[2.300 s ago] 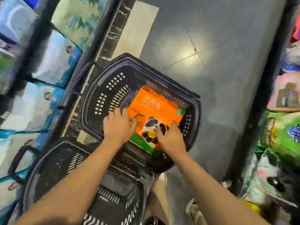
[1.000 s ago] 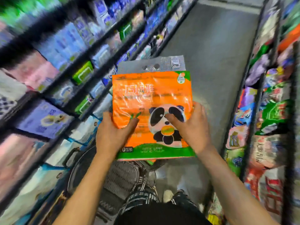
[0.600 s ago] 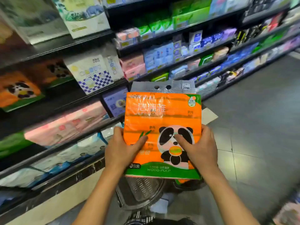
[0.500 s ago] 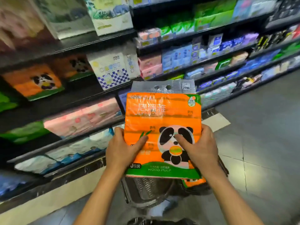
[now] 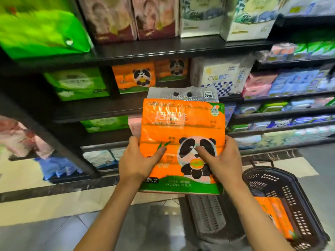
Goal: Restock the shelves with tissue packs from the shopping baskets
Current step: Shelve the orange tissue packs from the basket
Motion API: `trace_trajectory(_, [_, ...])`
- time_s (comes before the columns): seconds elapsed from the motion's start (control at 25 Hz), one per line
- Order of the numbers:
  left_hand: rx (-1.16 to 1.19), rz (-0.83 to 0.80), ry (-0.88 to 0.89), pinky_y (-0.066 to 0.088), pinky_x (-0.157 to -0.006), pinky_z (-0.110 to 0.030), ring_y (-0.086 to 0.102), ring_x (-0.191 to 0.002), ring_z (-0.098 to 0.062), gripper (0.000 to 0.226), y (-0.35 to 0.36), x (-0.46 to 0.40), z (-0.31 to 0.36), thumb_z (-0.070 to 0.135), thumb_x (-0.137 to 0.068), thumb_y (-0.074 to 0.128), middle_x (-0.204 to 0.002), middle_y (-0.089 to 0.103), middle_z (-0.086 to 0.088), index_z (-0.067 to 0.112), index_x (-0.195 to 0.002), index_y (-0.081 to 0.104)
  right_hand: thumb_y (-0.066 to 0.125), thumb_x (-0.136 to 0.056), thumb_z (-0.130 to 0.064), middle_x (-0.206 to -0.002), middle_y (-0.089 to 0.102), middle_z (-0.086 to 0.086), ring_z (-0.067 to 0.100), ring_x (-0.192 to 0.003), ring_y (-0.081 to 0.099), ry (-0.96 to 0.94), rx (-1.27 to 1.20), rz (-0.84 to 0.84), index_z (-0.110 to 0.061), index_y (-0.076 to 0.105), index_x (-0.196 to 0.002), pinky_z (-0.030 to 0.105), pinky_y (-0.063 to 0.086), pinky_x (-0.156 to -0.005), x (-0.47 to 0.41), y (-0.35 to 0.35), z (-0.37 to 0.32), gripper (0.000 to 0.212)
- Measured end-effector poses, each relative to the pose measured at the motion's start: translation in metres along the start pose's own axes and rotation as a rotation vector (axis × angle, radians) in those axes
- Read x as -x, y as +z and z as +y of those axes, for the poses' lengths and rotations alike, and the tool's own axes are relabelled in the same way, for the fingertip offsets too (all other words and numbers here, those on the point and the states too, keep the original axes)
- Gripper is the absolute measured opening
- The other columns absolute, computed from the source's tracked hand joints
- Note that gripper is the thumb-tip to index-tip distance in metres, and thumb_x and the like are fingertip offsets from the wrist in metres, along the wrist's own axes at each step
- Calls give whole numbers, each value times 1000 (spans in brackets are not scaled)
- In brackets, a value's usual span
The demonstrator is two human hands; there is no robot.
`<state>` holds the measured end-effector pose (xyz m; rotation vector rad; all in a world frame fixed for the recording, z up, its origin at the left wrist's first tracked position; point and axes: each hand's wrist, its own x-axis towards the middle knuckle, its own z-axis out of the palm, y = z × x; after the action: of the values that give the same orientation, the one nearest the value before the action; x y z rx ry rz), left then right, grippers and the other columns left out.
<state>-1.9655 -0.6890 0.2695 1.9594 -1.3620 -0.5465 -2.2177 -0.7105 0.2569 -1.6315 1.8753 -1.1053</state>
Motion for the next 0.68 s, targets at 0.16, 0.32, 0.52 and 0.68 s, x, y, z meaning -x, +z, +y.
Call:
trace_trajectory(0.16, [31, -33, 15, 54, -76, -46, 64, -91, -24, 63, -11, -38, -21, 76, -67, 69, -96, 63, 3, 30, -98, 38, 78, -67, -67, -111, 54, -5, 22, -109, 59, 7, 41, 9, -19, 51, -126, 41, 51, -82, -13, 29, -23, 81])
trace_trajectory(0.32, [90, -48, -47, 53, -77, -44, 64, -92, -23, 67, 2, -64, -23, 75, -65, 72, -97, 61, 5, 31, -100, 36, 77, -66, -69, -107, 51, -9, 24, -108, 61, 22, 64, 14, -20, 52, -124, 37, 49, -77, -39, 45, -22, 80])
trace_trajectory(0.52, [170, -90, -105, 54, -86, -47, 65, -101, -22, 79, 19, -123, -12, 67, -65, 80, -110, 59, 8, 37, -117, 29, 70, -65, -75, -101, 51, -5, 26, -102, 60, -7, 74, -18, -19, 53, -117, 35, 40, -68, -97, 73, -15, 78])
trace_trajectory(0.68, [180, -212, 1, 55, -87, -40, 66, -101, -11, 70, 26, -175, 8, 53, -67, 86, -109, 65, 18, 44, -122, 44, 71, -73, -71, -104, 53, -4, 23, -101, 59, -54, 85, -41, -20, 52, -118, 32, 37, -64, -162, 89, -16, 71])
